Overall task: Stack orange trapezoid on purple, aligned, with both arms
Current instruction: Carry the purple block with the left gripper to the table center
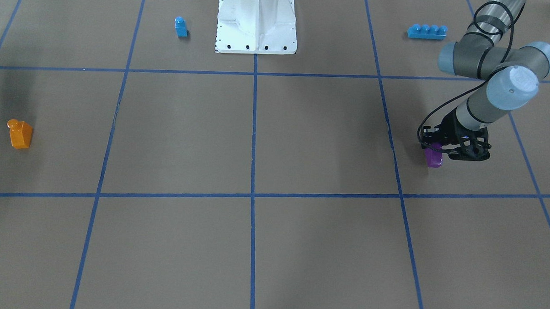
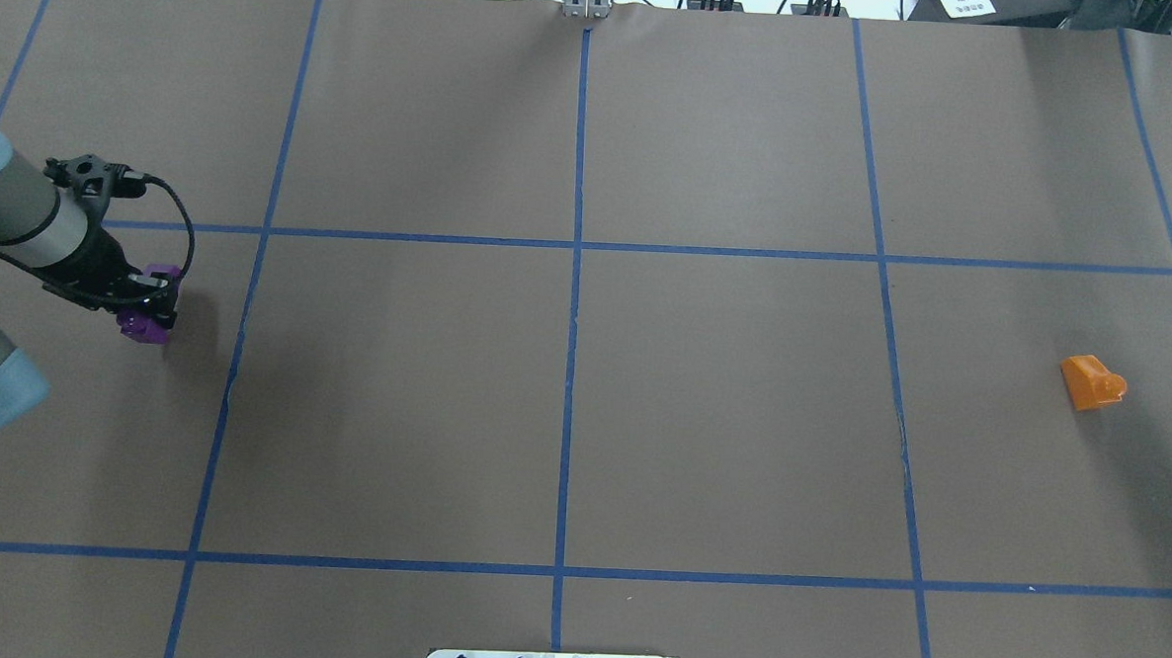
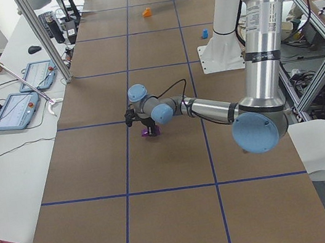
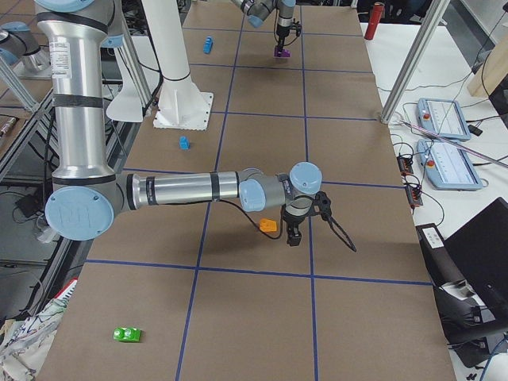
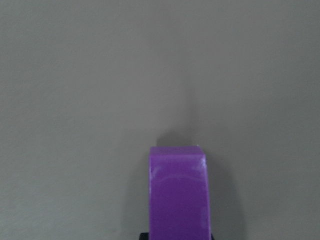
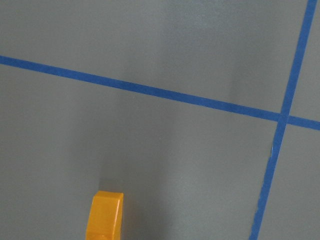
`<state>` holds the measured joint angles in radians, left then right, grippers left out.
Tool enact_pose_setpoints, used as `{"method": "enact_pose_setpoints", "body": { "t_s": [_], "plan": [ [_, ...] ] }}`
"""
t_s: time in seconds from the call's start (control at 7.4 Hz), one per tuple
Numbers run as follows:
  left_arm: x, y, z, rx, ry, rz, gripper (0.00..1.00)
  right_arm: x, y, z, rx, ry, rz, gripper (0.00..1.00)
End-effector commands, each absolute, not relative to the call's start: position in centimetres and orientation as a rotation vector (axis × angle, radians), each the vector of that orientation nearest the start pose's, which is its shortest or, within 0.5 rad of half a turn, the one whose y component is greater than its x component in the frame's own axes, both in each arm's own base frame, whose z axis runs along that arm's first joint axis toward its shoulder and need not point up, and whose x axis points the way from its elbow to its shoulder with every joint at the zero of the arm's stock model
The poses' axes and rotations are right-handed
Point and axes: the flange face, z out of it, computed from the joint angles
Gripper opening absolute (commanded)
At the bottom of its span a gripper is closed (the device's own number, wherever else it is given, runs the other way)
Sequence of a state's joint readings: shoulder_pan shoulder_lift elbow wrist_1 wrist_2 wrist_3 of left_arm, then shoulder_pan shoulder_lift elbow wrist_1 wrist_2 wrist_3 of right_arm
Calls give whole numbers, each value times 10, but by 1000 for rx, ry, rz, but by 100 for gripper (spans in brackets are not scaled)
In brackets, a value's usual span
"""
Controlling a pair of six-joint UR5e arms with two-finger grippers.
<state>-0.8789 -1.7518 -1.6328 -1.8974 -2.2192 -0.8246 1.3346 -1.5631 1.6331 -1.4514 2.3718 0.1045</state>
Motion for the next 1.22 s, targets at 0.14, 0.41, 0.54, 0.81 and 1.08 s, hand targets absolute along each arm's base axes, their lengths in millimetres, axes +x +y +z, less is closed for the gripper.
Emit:
{"method": "enact_pose_setpoints", "body": {
  "t_s": [0.14, 0.41, 0.54, 0.81, 1.08],
  "plan": [
    [431, -496, 351, -82, 928, 27, 0, -64, -509, 604, 79, -823, -226, 100],
    [528, -479, 243, -62, 882, 64, 0, -70, -508, 602, 80, -829, -233, 100],
    [574, -485, 209, -72, 875, 66, 0, -76, -507, 603, 74, -827, -242, 100],
    [615, -494, 158, -85, 882, 63, 0, -79, -508, 599, 81, -828, -251, 100],
    [628, -486, 166, -101, 867, 76, 0, -79, -508, 600, 80, -828, -251, 100]
  ]
}}
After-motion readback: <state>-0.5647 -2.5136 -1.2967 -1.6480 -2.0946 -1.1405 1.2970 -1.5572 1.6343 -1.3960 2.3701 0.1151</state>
